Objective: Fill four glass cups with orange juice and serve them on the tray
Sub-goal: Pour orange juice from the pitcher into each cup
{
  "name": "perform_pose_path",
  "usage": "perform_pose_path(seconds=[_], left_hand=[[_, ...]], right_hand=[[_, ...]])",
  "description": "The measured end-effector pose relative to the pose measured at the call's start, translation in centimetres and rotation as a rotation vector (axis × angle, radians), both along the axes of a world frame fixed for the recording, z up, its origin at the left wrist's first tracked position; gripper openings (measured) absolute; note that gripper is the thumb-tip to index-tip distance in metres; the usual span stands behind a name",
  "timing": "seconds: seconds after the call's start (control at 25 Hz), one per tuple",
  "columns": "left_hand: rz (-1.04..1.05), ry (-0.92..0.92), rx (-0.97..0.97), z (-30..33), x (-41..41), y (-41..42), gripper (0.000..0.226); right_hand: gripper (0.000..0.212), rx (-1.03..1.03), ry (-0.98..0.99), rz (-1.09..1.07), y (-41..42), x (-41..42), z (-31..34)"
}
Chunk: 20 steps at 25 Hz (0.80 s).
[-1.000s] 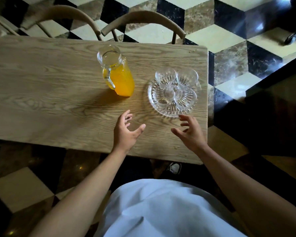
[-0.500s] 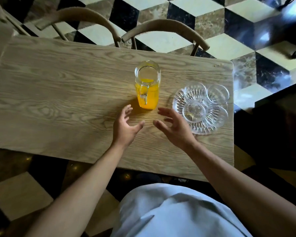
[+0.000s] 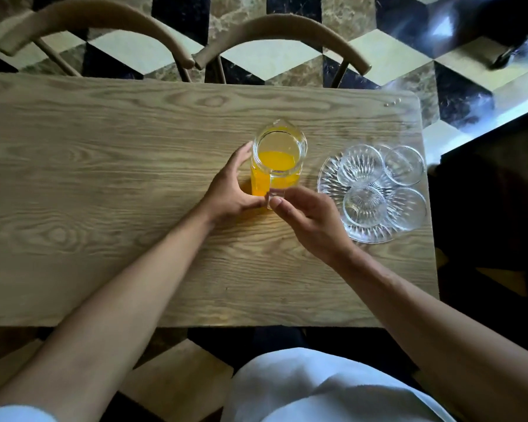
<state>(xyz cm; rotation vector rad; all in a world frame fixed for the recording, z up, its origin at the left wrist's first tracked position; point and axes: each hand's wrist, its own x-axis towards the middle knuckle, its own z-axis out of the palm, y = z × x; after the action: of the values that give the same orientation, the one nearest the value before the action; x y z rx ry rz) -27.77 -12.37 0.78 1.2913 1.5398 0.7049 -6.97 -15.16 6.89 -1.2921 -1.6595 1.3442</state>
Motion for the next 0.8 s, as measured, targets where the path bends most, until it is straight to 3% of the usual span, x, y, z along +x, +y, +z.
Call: perform_pose_path(seconds=[0.16, 0.4, 0.56, 0.8], left_hand=[[-0.144, 0.053, 0.007, 0.5, -0.3, 2.0, 0.116], [-0.280, 0.103, 0.021, 0.4, -1.2, 3.9, 0.103], [-0.254, 0.100, 0.039, 0.8, -0.8, 3.7, 0.109], [-0.072, 0.100, 0.013, 2.4, 1.0, 1.3, 0.108]], right_hand=[[0.016, -0.135, 0.168, -0.039, -0.5, -0.4, 0.2], [0.025, -0.226, 0.342, -0.075, -0.7, -1.1, 0.7], [0.019, -0.164, 0.336, -0.100, -0.7, -1.5, 1.0], [0.027, -0.158, 0.279, -0.113, -0.7, -0.4, 2.1]])
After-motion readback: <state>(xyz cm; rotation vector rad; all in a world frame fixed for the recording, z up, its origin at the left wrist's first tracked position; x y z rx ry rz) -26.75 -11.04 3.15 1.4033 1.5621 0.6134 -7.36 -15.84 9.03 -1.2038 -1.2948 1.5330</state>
